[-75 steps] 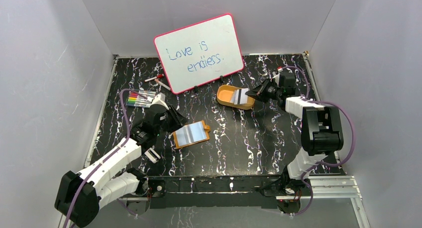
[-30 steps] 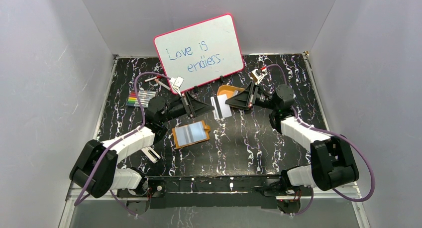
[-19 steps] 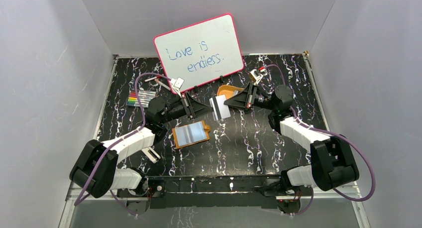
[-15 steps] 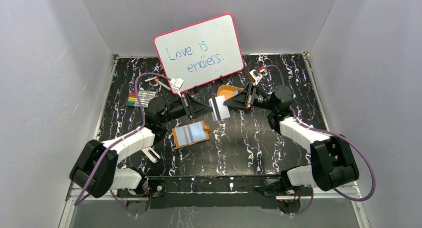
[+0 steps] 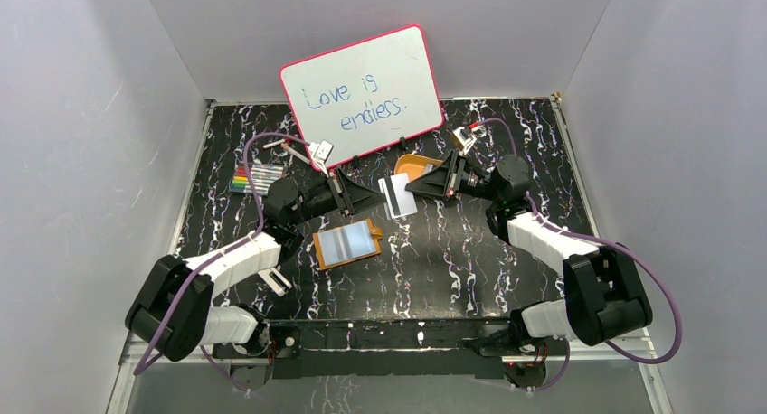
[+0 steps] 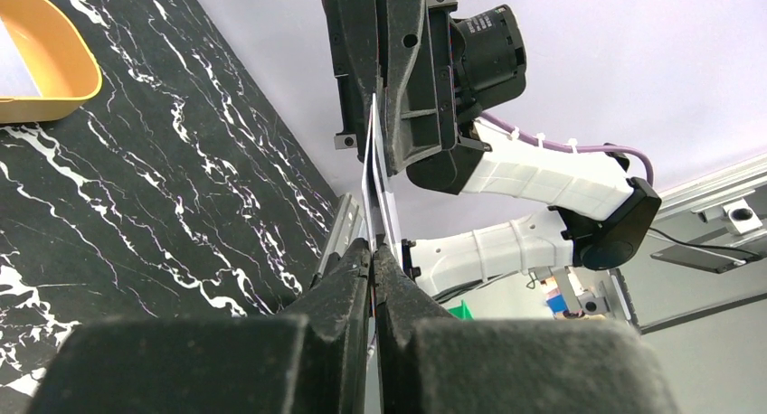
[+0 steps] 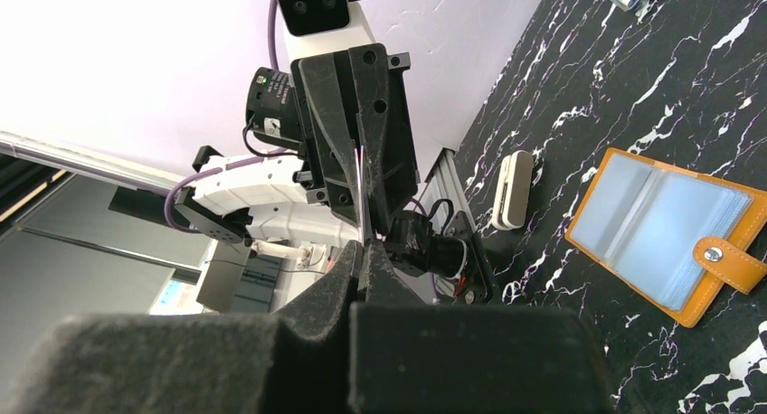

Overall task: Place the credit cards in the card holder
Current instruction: Pick up the credit card from the storage box, then place the credit card in the storage box.

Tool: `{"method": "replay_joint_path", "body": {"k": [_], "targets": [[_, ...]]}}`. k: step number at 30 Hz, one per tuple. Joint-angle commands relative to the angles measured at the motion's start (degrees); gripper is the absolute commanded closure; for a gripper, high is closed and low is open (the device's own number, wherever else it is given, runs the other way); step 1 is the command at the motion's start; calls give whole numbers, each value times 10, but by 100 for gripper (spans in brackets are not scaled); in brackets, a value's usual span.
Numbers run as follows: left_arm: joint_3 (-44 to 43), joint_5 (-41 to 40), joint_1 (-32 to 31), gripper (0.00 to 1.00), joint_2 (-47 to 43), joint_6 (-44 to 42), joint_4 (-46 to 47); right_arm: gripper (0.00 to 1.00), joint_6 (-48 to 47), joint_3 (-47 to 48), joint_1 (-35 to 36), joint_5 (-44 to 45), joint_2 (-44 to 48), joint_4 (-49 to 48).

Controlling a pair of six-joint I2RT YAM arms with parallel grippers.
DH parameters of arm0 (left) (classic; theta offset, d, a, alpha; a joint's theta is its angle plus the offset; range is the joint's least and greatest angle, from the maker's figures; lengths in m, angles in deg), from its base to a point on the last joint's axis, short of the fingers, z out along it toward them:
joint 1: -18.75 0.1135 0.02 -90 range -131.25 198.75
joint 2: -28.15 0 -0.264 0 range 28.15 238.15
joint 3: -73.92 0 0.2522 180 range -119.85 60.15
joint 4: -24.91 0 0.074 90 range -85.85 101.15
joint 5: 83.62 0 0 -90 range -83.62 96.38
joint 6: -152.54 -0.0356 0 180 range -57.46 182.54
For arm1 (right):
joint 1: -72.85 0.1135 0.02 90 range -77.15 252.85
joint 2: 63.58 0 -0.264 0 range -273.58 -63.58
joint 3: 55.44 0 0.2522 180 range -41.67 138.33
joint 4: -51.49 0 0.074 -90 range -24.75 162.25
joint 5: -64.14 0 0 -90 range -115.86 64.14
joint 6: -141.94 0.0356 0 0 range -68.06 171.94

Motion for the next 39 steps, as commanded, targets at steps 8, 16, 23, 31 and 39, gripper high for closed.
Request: {"method": "replay_joint_path", "body": {"k": [8, 16, 23, 31, 39], "targets": [[48, -76, 20, 100, -72, -13, 3, 100, -33, -17, -19, 26, 31, 31], [54, -99, 31, 100, -90, -31, -46, 100, -202, 27, -58, 85, 79, 249], [33, -172, 31, 100, -162, -124, -262, 100, -372, 113, -91, 308, 44, 470], [58, -215, 31, 100, -264, -163, -385, 100, -320, 158, -121, 302, -139, 390], [77, -216, 31, 100, -284, -168, -396, 100, -283, 206, -139, 283, -233, 359]]}}
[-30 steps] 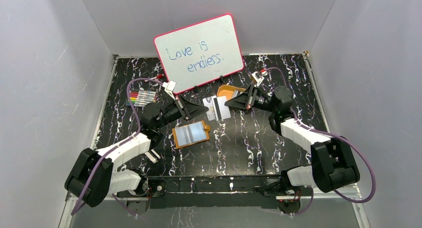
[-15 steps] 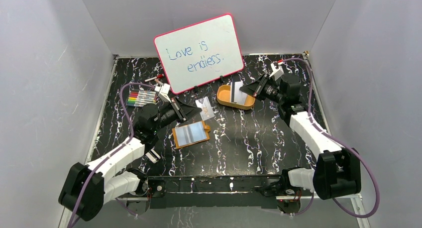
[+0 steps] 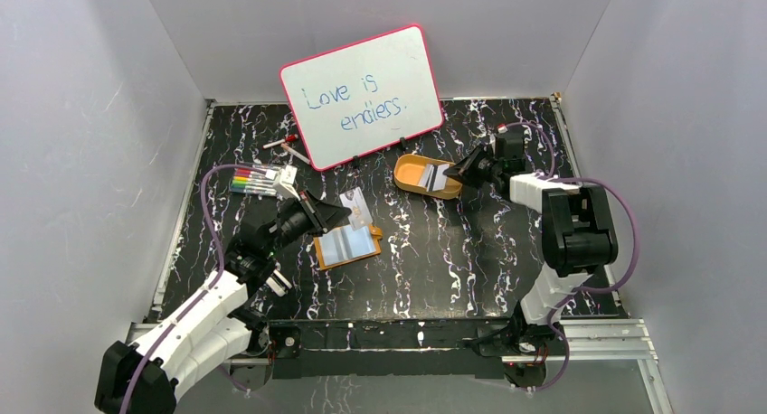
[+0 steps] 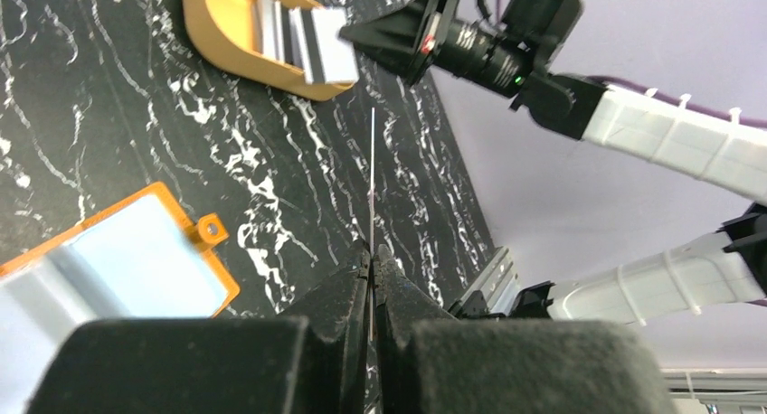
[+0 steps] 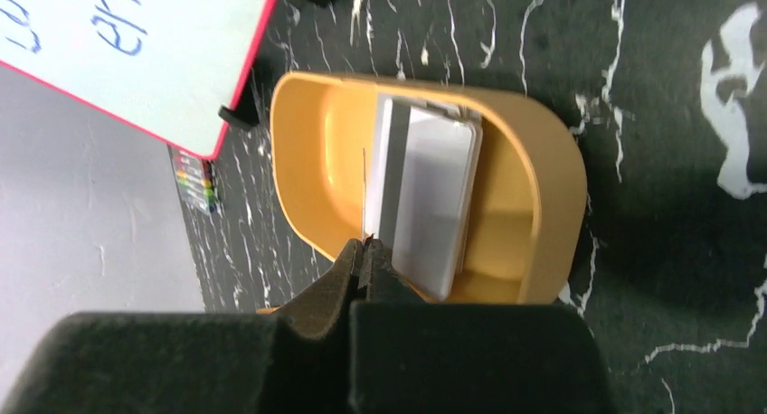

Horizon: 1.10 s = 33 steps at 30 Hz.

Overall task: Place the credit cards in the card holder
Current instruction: Place the credit card in the storage box.

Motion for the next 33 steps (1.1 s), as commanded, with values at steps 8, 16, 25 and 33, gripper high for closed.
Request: {"method": "replay_joint_path", "body": {"k": [8, 16, 25, 33], "targets": [[9, -3, 4, 100, -1, -19, -10, 100, 23, 51, -14, -4, -42, -57], [9, -1, 4, 100, 7, -16, -4, 73, 8, 61, -14, -14, -44, -33], [4, 1, 4, 100, 4, -18, -14, 43, -52, 39, -14, 67, 58, 64], [15, 31, 4, 100, -16, -6, 2, 39, -121, 9, 68, 16, 222, 133]]}}
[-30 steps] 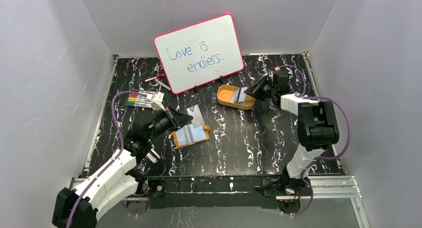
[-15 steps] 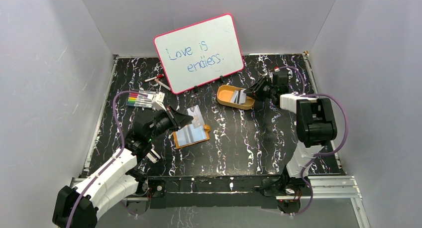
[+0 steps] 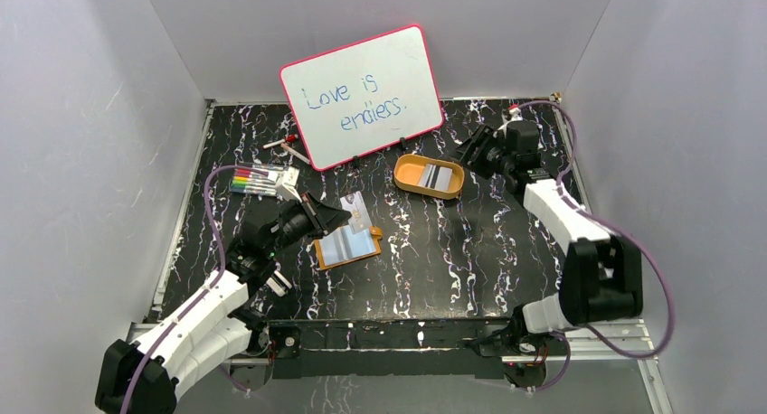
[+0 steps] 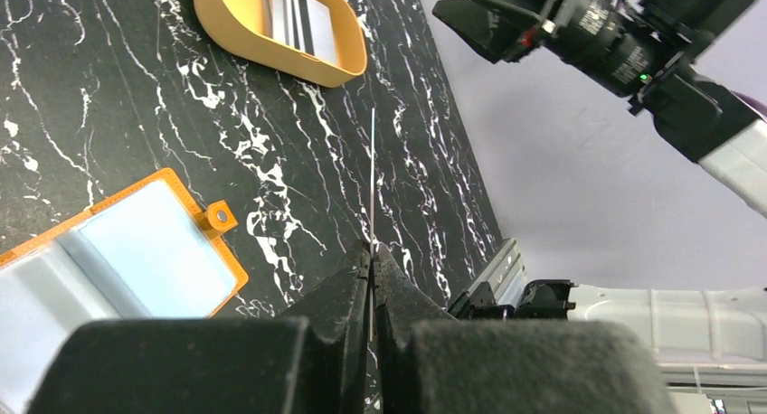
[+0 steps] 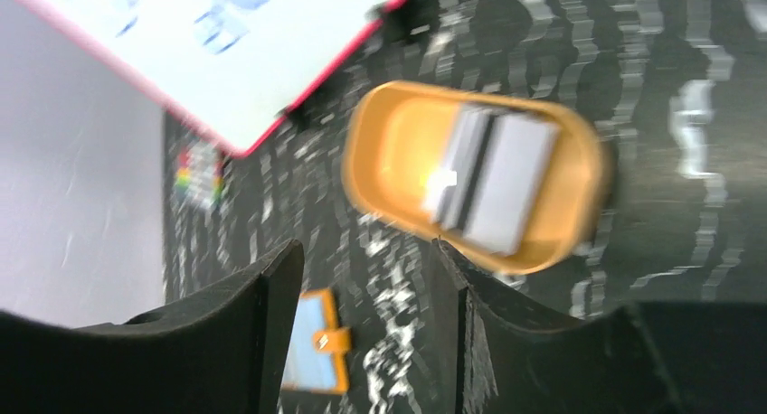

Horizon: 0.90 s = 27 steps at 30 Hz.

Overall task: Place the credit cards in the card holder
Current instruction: Place the credit card in the storage box, then insert the credit card into the card holder.

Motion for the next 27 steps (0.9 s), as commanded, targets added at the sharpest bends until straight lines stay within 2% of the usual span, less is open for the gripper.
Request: {"method": "replay_joint_path", "body": {"k": [1, 4, 8, 11, 14, 20, 23, 27], "targets": [[14, 48, 4, 100, -28, 9, 38, 40, -61, -29, 80, -120, 89, -15], [30, 106, 4, 100, -38, 32, 96, 40, -27, -67, 128, -265, 123, -114], [54, 157, 4, 100, -43, 84, 186, 40, 43, -106, 172, -349, 159, -225], [69, 173, 4, 100, -35, 130, 261, 40, 54, -98, 215, -353, 159, -233], [67, 182, 4, 100, -26, 149, 295, 40, 84, -111, 230, -346, 162, -267], [63, 190, 4, 100, -25, 161, 314, 42, 116, -116, 252, -352, 147, -315], [65, 186, 4, 100, -27, 162, 314, 45, 107, -103, 263, -347, 140, -295], [67, 184, 4, 100, -26, 163, 314, 51, 130, -108, 270, -355, 136, -329]]}}
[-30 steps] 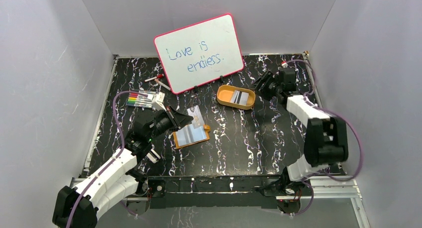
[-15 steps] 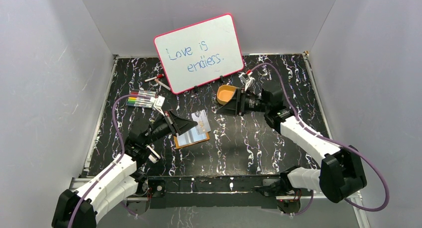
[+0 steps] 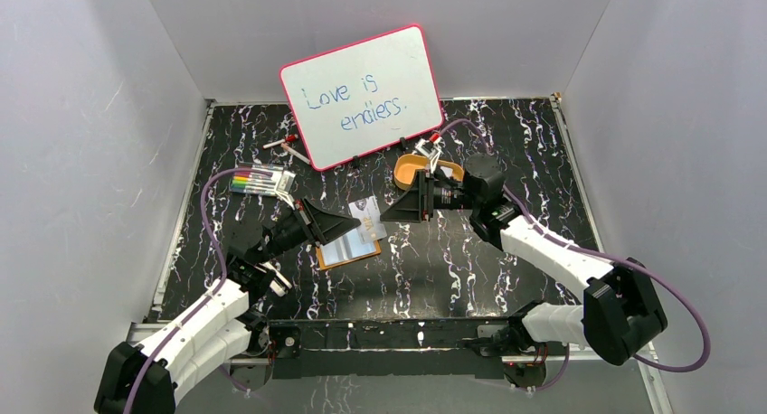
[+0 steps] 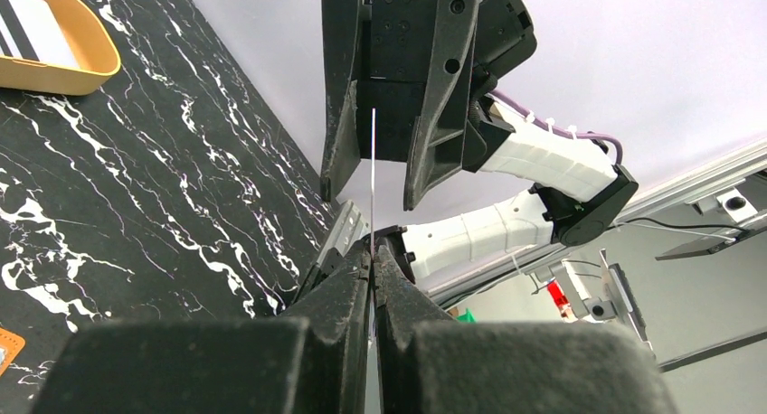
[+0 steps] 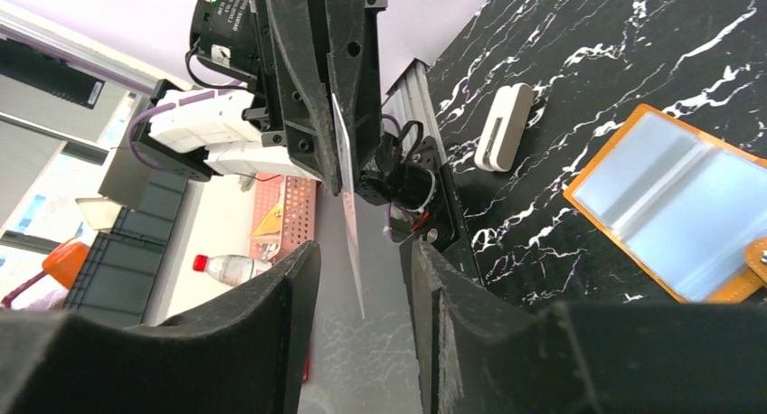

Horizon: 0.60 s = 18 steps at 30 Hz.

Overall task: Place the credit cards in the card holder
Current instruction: Insert the credit card into the card holder.

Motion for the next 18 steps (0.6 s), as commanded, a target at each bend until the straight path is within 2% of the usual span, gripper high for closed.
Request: {"method": "replay_joint_path", "body": {"k": [1, 4, 10, 16, 17, 18], "targets": [[-2, 11, 4, 100, -4, 6, 30, 52, 22, 14, 10, -17, -3, -60], [-3, 10, 4, 100, -2, 6, 31, 56, 12, 25, 19, -20, -6, -44], [-5, 13, 4, 100, 5, 5, 31, 72, -13, 44, 29, -20, -15, -5], [1, 16, 4, 100, 5, 1, 30, 99, -23, 49, 31, -6, -8, 7], [2, 20, 4, 92, 4, -5, 20, 100, -41, 54, 31, 9, -3, 28], [-1, 19, 4, 77, 2, -17, -16, 100, -61, 62, 31, 30, 1, 65]]}}
